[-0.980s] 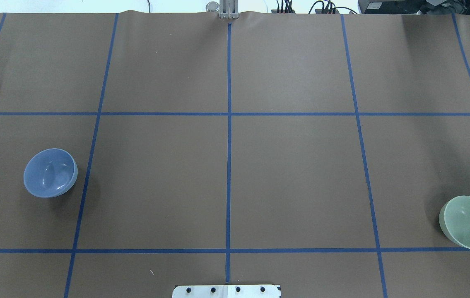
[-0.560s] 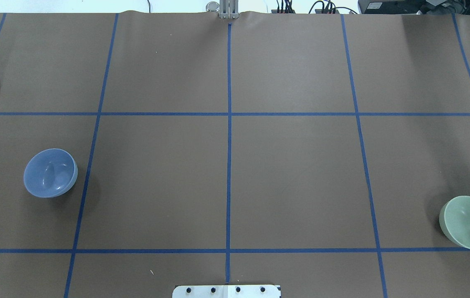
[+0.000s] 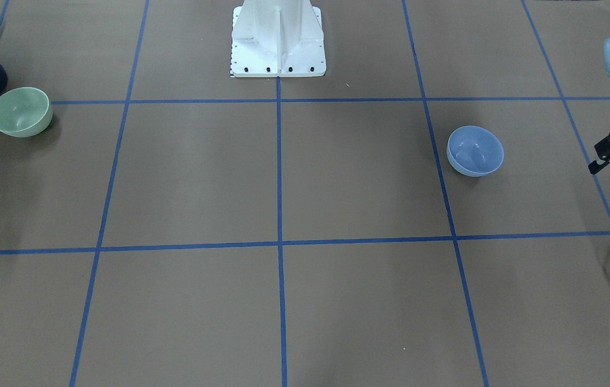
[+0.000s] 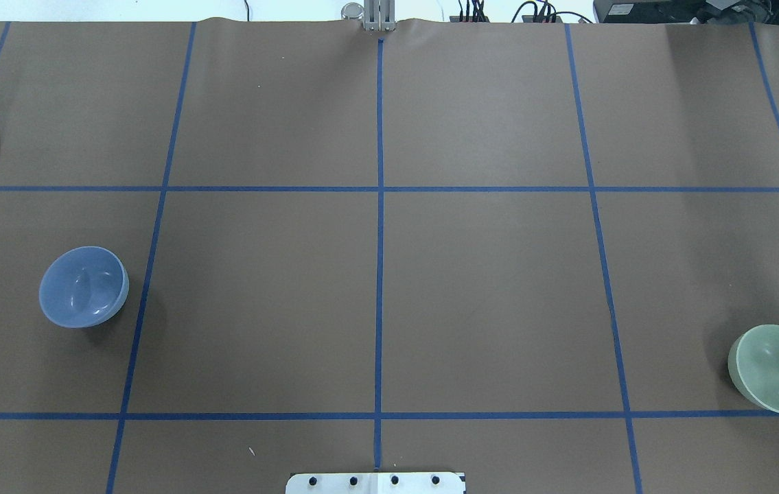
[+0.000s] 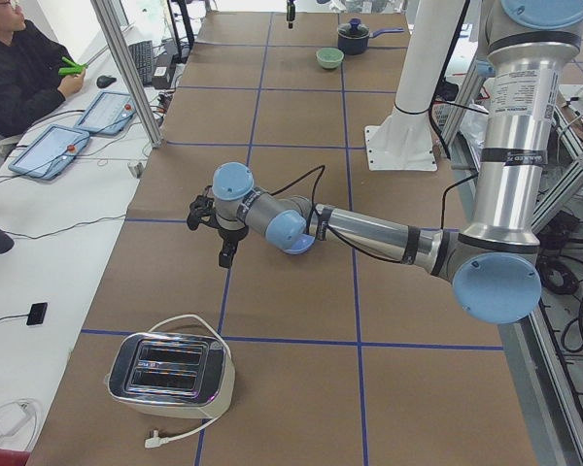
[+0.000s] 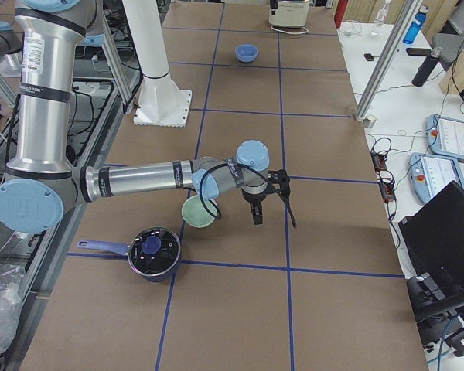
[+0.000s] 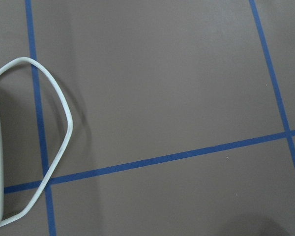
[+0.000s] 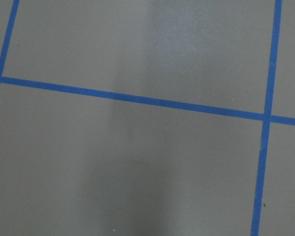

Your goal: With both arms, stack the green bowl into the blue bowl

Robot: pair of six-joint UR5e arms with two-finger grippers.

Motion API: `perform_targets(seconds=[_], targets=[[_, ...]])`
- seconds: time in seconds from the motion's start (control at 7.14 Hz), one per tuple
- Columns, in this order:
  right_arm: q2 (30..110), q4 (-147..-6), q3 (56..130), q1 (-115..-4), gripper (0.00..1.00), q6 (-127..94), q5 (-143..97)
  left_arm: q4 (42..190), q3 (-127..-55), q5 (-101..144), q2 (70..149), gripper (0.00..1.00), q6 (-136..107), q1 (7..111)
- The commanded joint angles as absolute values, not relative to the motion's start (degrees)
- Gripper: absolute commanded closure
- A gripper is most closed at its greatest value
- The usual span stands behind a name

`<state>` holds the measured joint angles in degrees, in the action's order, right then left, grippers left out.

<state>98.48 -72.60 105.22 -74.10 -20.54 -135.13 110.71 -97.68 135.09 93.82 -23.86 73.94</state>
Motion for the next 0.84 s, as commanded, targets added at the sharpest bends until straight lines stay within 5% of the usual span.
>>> perform_targets(seconds=[0.0,0.7], targets=[[100.1,-72.0,106.6,-71.3,0.00,-23.4,-135.5,115.1,-97.7,133.6,93.6,0.03,-30.3,69.8],[107.3,-62.0,106.6,-67.5,0.00,-27.0,-135.5,131.5,-97.8,128.1,86.6,0.03,-43.8,57.4]])
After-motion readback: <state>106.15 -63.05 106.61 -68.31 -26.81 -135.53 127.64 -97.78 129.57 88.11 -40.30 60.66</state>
